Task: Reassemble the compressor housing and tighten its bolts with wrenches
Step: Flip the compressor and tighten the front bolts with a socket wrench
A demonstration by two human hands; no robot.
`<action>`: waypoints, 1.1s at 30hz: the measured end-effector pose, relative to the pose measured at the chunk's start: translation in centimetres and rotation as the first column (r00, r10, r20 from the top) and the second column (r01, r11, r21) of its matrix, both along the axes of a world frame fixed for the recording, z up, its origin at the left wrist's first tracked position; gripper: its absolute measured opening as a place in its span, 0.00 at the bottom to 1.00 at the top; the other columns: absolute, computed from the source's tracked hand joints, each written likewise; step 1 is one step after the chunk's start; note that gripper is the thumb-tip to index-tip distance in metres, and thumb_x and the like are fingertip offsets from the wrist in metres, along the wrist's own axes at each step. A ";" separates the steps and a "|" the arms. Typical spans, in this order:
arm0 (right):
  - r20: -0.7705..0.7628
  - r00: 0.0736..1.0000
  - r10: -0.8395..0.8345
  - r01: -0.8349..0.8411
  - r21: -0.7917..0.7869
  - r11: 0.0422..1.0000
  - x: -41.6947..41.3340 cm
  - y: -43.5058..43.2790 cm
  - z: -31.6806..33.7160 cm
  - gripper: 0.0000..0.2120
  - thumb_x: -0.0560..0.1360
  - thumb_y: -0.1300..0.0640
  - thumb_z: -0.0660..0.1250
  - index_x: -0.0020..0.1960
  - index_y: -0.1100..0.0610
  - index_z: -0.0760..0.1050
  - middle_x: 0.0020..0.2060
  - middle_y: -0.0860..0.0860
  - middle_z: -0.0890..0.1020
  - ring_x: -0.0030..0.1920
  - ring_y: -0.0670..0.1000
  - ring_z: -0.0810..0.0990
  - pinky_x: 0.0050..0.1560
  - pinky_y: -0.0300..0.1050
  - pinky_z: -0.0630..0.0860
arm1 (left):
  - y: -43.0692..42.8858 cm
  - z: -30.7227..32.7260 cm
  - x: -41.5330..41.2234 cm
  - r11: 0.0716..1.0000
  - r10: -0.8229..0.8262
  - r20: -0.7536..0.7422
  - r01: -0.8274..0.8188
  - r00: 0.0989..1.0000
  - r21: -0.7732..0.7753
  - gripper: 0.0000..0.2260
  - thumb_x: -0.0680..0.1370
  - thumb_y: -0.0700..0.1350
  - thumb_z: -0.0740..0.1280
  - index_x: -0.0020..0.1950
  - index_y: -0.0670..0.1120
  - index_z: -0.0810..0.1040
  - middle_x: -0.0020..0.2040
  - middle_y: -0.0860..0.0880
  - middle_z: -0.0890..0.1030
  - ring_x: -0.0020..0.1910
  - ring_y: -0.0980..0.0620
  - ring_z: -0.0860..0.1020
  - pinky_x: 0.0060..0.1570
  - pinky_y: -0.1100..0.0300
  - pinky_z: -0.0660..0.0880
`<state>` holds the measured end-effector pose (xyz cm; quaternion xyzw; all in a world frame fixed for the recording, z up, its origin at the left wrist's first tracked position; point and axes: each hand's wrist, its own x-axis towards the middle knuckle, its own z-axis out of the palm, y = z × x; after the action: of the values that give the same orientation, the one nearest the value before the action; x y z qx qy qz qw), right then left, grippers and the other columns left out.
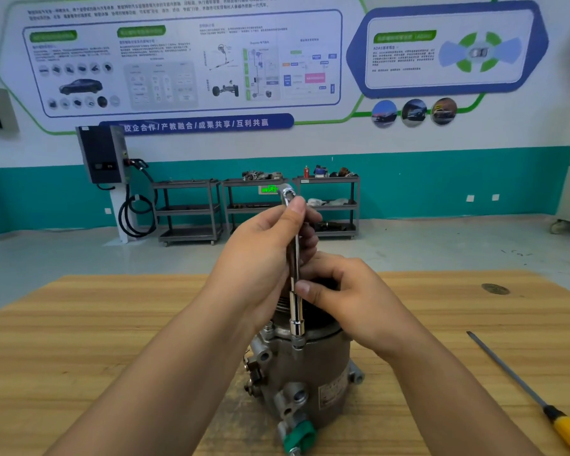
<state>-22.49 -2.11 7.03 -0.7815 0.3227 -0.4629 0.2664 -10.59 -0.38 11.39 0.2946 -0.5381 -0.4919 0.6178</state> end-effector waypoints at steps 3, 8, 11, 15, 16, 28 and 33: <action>-0.022 0.999 0.028 -0.027 0.040 0.999 -0.2 0.2 0.2 0.05 0.74 0.64 0.67 0.41 0.56 0.78 0.40 0.49 0.80 0.45 0.46 0.78 0.49 0.42 0.73 | 0.4 -0.4 0.3 0.999 -0.032 0.034 0.033 0.999 -0.032 0.10 0.70 0.50 0.65 0.40 0.45 0.81 0.34 0.48 0.80 0.37 0.54 0.80 0.46 0.61 0.79; -0.141 0.990 -0.013 0.011 -0.011 1.000 -0.2 0.4 0.4 0.06 0.75 0.64 0.64 0.48 0.64 0.79 0.49 0.53 0.79 0.52 0.49 0.76 0.57 0.47 0.71 | 0.6 -0.6 0.0 0.999 0.015 0.057 -0.014 0.998 -0.031 0.09 0.67 0.51 0.67 0.37 0.48 0.82 0.35 0.47 0.82 0.36 0.52 0.79 0.47 0.57 0.76; -0.218 0.972 -0.087 0.071 -0.078 0.994 0.1 0.4 0.4 0.07 0.76 0.61 0.64 0.50 0.63 0.79 0.51 0.50 0.78 0.57 0.51 0.73 0.61 0.55 0.66 | 0.3 -0.4 0.1 0.999 0.042 0.047 -0.042 0.998 -0.002 0.08 0.74 0.47 0.67 0.39 0.46 0.81 0.34 0.47 0.83 0.35 0.51 0.80 0.41 0.57 0.77; -0.171 0.982 -0.080 0.076 -0.033 0.997 -0.2 0.4 0.4 0.06 0.76 0.61 0.65 0.48 0.62 0.79 0.51 0.49 0.77 0.56 0.50 0.74 0.61 0.53 0.69 | 0.0 -0.5 -0.1 0.997 0.073 0.062 -0.073 0.995 -0.002 0.07 0.74 0.47 0.67 0.39 0.46 0.81 0.32 0.48 0.81 0.34 0.53 0.80 0.41 0.55 0.75; -0.158 0.984 -0.078 0.075 -0.023 0.997 -0.2 0.4 0.4 0.06 0.75 0.61 0.65 0.48 0.62 0.79 0.51 0.49 0.77 0.55 0.50 0.75 0.61 0.52 0.69 | 0.0 -0.6 -0.2 0.997 0.082 0.057 -0.082 0.995 0.002 0.07 0.74 0.48 0.68 0.38 0.46 0.81 0.32 0.49 0.81 0.32 0.53 0.79 0.41 0.55 0.74; -0.020 0.989 -0.145 0.144 -0.021 0.989 1.3 0.7 0.0 0.08 0.71 0.56 0.71 0.39 0.61 0.79 0.44 0.48 0.79 0.50 0.50 0.77 0.55 0.54 0.72 | 0.0 -0.8 0.3 0.998 0.055 -0.085 -0.055 0.995 0.006 0.10 0.65 0.48 0.71 0.39 0.42 0.81 0.33 0.47 0.82 0.35 0.52 0.81 0.37 0.62 0.80; -0.046 0.996 -0.071 0.072 0.027 0.997 0.5 0.7 0.4 0.06 0.72 0.60 0.70 0.45 0.64 0.81 0.46 0.46 0.78 0.51 0.45 0.77 0.58 0.49 0.72 | 0.3 -1.5 0.7 0.996 0.041 -0.035 -0.044 0.999 -0.072 0.07 0.77 0.42 0.64 0.46 0.46 0.82 0.35 0.49 0.83 0.38 0.54 0.82 0.39 0.63 0.80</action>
<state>-21.99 -1.42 7.38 -0.7756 0.3631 -0.4498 0.2535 -9.93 -0.03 9.84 0.2750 -0.5388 -0.4637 0.6473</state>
